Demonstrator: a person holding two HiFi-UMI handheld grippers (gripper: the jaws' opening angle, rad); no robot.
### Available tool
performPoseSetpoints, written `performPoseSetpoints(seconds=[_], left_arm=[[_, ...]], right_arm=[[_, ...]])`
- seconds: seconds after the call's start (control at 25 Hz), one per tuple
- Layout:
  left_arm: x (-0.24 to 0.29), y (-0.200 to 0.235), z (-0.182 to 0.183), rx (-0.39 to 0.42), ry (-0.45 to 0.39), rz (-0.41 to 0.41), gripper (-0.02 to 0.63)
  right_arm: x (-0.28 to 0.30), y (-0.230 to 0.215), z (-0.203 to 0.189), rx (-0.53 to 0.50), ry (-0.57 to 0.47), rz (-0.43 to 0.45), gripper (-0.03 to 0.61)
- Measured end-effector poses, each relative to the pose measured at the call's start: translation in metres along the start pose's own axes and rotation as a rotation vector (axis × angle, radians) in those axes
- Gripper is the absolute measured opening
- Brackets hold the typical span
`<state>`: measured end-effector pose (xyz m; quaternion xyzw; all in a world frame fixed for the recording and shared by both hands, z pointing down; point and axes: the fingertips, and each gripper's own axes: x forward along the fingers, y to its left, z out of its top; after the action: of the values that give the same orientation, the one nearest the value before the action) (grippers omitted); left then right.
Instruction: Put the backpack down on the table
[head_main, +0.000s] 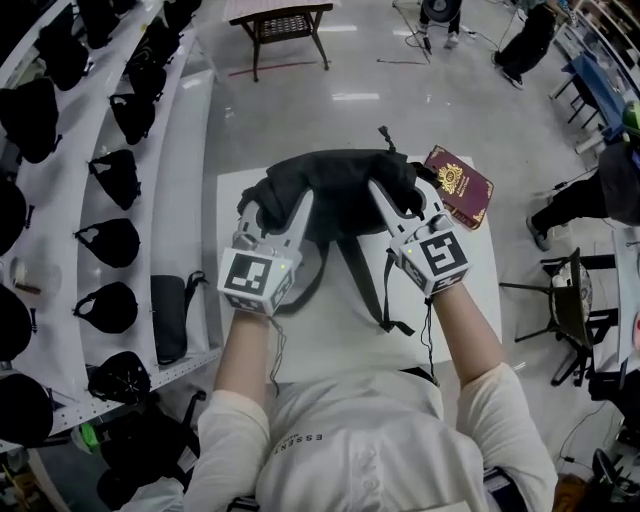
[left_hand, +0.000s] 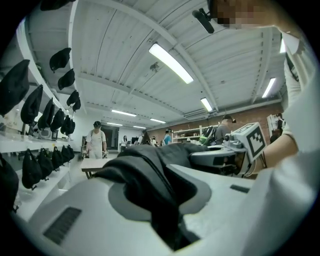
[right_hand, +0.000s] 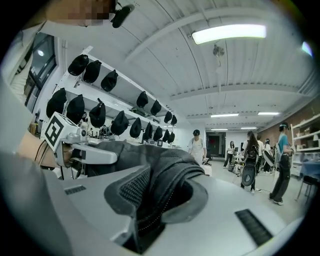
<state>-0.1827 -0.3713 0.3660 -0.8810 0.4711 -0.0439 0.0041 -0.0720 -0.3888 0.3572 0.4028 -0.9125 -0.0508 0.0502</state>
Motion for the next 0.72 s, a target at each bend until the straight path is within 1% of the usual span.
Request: performPoseSetpoints(seconds=[0.16, 0.36, 0.56, 0.72], left_arm=[[0.011, 0.012, -0.017, -0.025, 0.011, -0.003, 0.087], [0.015, 0.015, -0.023, -0.033, 0.007, -0.019, 0.087], [0.006, 0.007, -0.040, -0.068, 0.024, -0.024, 0.087], [-0.004, -0.005, -0.048, -0.089, 0.027, -0.042, 0.087]], right_arm=[[0.016, -0.004, -0.016, 0.002, 0.017, 0.003, 0.094], [0.021, -0.006, -0.023, 0.002, 0.016, 0.009, 0.097], [0.012, 0.003, -0.039, 0.041, 0.045, 0.017, 0.098], [-0.002, 0.010, -0.048, 0.065, 0.046, 0.017, 0.098]])
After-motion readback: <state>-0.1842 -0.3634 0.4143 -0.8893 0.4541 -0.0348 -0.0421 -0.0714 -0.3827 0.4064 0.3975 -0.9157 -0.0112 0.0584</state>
